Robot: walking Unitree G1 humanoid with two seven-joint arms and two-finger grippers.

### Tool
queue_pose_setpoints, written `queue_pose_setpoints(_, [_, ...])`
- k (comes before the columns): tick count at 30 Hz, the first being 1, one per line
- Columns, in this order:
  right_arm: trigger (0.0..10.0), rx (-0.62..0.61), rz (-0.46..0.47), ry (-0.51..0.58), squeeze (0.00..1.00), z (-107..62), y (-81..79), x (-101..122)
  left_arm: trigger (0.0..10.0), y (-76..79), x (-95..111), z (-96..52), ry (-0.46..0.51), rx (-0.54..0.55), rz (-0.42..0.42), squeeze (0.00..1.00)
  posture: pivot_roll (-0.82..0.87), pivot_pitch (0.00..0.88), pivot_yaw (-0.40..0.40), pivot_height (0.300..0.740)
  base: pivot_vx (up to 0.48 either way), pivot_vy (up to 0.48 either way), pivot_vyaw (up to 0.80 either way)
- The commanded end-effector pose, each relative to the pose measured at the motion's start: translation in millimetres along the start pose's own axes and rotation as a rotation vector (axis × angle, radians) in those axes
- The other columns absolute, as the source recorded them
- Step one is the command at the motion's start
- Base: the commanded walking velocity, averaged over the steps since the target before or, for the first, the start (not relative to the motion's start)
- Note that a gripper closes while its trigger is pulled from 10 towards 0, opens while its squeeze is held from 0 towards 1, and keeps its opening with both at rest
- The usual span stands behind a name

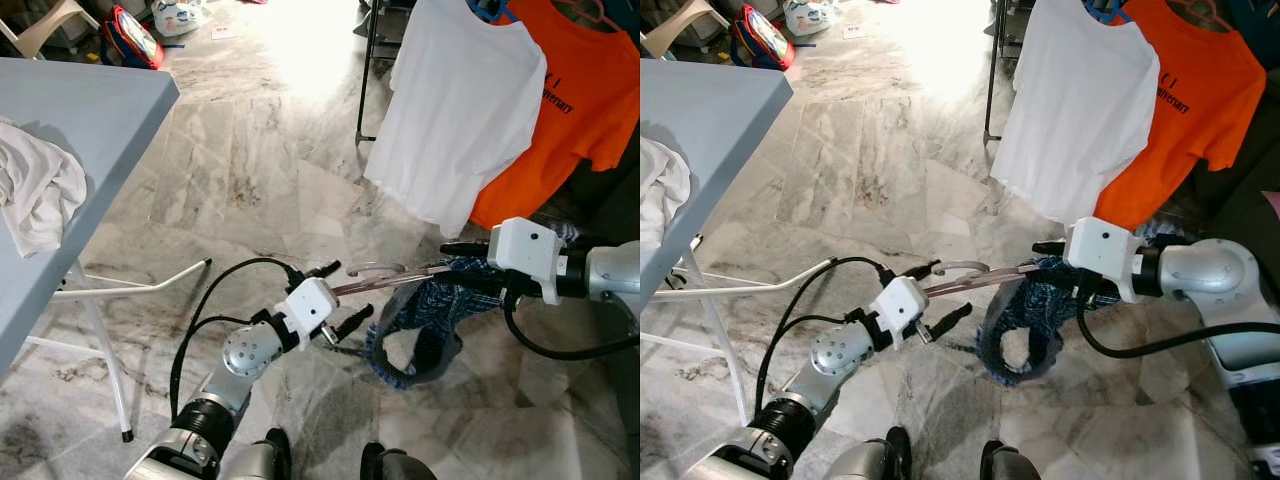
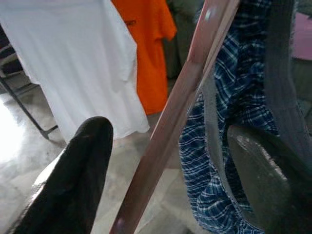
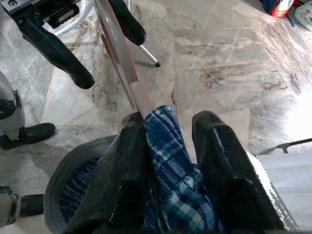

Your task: Hang hanger

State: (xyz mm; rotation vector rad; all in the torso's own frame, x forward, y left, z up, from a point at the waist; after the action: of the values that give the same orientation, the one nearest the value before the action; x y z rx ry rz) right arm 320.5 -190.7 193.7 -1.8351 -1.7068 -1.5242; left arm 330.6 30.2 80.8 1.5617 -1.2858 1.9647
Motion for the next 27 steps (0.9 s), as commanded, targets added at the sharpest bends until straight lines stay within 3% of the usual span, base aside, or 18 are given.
queue_pose_setpoints(1, [10.0,0.043,-0.037,-0.013,0.0,-1.0,-2.3,3,0.0,2.8,-4,-3.3,-0.011,-0.018,-0.008,0.0,-0.03,0.243,0.036,0.74,0.0,0.0,0.0])
queue_pose_setpoints(13, [10.0,0.051,-0.063,-0.038,0.0,-2.2,-1.2,0,0.0,-1.4,-3,-2.3,-0.006,-0.054,-0.033,0.0,-0.03,0.245,0.042,0.74,0.0,0.0,0.0])
queue_pose_setpoints(27, [10.0,0.009,-0.083,-0.025,0.0,-1.4,5.1,2,0.0,9.4,-8,-4.4,-0.029,-0.121,-0.053,0.0,-0.04,0.247,0.042,0.74,0.0,0.0,0.0])
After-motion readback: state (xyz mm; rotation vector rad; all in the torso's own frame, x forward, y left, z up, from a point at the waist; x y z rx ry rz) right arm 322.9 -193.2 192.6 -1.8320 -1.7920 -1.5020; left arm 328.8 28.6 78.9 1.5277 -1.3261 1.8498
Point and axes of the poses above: a point about 5 cm out from each wrist's last joint towards the gripper, its own z axis pointing out of the wrist towards the gripper, its own x axis along the axis of the wrist's last joint, y = z × x, the point moved 4 cm from there along z, pointing out of the wrist towards the gripper, and after that the axes turned 6 degrees about z, right-handed, at the moved point
